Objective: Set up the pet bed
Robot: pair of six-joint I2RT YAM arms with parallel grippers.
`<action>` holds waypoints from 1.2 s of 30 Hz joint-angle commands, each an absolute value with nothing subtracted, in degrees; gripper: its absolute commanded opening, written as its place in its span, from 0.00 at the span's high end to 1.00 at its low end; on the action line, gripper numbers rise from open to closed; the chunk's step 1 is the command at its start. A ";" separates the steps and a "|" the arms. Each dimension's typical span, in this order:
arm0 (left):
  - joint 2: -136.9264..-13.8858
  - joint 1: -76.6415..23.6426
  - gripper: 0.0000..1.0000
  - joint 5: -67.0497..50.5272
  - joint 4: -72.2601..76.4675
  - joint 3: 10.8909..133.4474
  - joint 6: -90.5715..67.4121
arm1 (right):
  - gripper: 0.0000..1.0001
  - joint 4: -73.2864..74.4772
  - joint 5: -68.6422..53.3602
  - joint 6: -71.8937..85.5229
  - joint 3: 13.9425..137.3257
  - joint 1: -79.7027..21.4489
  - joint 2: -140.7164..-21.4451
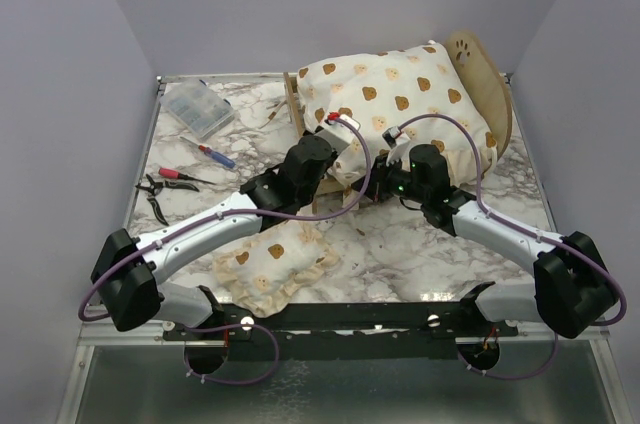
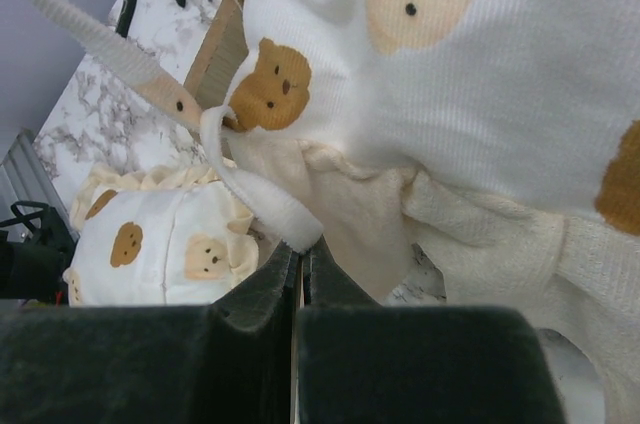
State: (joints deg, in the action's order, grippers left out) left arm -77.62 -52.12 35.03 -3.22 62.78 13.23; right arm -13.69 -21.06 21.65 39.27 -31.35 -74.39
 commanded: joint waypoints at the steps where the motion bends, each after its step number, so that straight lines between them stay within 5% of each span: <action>1: -76.11 -51.30 1.00 31.78 1.15 61.01 16.41 | 0.99 -15.13 -22.76 22.34 38.76 -30.88 -74.96; 13: -75.12 -51.30 1.00 29.31 -8.03 57.88 2.89 | 0.99 -15.32 -23.35 22.53 39.13 -30.88 -75.82; 28: -80.81 -49.43 0.54 24.54 -29.93 67.72 -21.77 | 0.99 -15.46 -24.09 22.73 39.89 -30.91 -75.91; 36: -81.13 -45.62 0.45 23.78 -36.41 70.13 -24.43 | 0.99 -11.99 -23.70 23.87 43.81 -30.95 -73.83</action>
State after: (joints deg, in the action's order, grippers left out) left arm -80.79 -47.55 24.69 -30.61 68.25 -21.52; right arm -13.32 -22.92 22.74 40.18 -31.35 -75.92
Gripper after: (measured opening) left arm 0.538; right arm 0.008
